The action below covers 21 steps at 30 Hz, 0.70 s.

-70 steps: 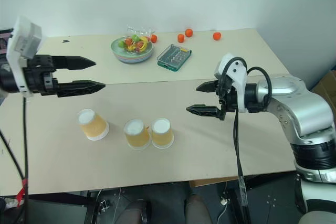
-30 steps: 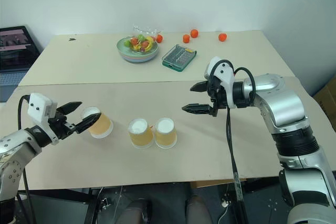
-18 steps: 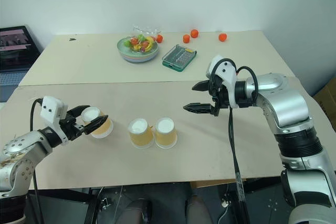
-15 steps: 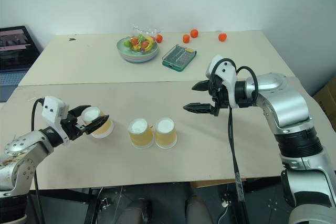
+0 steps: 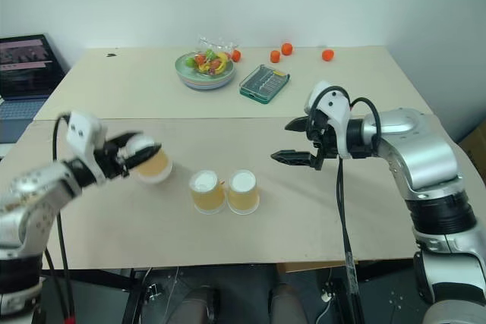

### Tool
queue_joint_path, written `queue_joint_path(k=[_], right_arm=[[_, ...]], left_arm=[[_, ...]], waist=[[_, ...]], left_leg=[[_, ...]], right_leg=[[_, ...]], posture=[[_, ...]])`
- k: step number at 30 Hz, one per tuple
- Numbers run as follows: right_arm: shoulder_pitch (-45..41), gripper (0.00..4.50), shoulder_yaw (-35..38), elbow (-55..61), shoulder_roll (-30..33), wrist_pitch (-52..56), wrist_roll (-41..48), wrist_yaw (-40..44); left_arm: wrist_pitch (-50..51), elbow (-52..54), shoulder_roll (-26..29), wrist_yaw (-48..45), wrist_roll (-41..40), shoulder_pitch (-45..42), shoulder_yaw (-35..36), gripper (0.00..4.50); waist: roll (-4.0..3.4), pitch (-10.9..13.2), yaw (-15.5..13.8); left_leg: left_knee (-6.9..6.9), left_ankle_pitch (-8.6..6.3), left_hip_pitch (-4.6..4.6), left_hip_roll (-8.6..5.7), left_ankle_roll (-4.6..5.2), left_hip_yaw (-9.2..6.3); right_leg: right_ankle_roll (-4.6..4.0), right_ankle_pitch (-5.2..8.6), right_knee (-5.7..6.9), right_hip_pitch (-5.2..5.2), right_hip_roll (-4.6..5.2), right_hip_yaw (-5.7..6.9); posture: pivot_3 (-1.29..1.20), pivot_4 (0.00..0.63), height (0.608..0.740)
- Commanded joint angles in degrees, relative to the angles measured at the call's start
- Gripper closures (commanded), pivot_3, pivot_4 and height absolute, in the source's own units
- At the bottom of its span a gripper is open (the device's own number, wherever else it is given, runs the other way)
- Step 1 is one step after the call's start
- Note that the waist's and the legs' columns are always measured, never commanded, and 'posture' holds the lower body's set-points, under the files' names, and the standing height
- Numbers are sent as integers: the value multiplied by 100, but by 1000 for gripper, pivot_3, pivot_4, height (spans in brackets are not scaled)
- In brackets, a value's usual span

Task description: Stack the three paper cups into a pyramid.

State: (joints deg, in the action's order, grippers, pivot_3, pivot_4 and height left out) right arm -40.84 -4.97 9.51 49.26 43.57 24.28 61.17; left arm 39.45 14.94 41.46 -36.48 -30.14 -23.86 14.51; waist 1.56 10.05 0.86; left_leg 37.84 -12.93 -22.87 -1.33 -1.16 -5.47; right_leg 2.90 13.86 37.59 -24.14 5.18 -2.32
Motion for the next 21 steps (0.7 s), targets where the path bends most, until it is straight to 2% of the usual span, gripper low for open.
queue_joint_path(k=[1,4,8,12,19,21], right_arm=[[242,0,547,171,356,11,70,-20],[639,0,868,397,593,43,194,4],[1160,0,1290,908,680,176,545,-5],[1732,0,1807,1765,602,578,1372,3],[1967,0,2060,2358,514,957,2278,-338],[1919,0,2016,2441,454,991,2408,-527]], left_arm=[[468,20,162,84,-275,-1073,-59,1982],[986,-112,146,-80,-571,-1985,-288,1982],[1390,-238,121,-382,-837,-2709,-596,1982],[1618,-476,253,-1058,-915,-3349,-1163,1982],[1531,-738,367,-1882,-810,-3704,-1585,1982],[1417,-797,214,-1963,-709,-3779,-1757,1982]], waist=[[2,1,-31],[2,1,-15],[3,1,60],[4,3,122],[5,3,166],[5,3,152]], left_leg=[[2,0,-9,-2,0,-5],[2,0,-10,-8,0,-1],[2,0,-11,-6,0,5],[2,0,-7,-4,1,5],[2,0,6,-3,1,7],[2,1,4,-2,1,7]], right_leg=[[2,0,-4,-2,1,8],[6,0,-11,-2,7,2],[9,2,-9,-6,3,-7],[10,3,-2,-4,0,-7],[10,4,3,6,-3,-9],[10,4,3,4,-3,-8]], posture=[[0,150,740],[0,150,740],[0,150,740],[0,150,740],[0,150,740],[0,150,740]])
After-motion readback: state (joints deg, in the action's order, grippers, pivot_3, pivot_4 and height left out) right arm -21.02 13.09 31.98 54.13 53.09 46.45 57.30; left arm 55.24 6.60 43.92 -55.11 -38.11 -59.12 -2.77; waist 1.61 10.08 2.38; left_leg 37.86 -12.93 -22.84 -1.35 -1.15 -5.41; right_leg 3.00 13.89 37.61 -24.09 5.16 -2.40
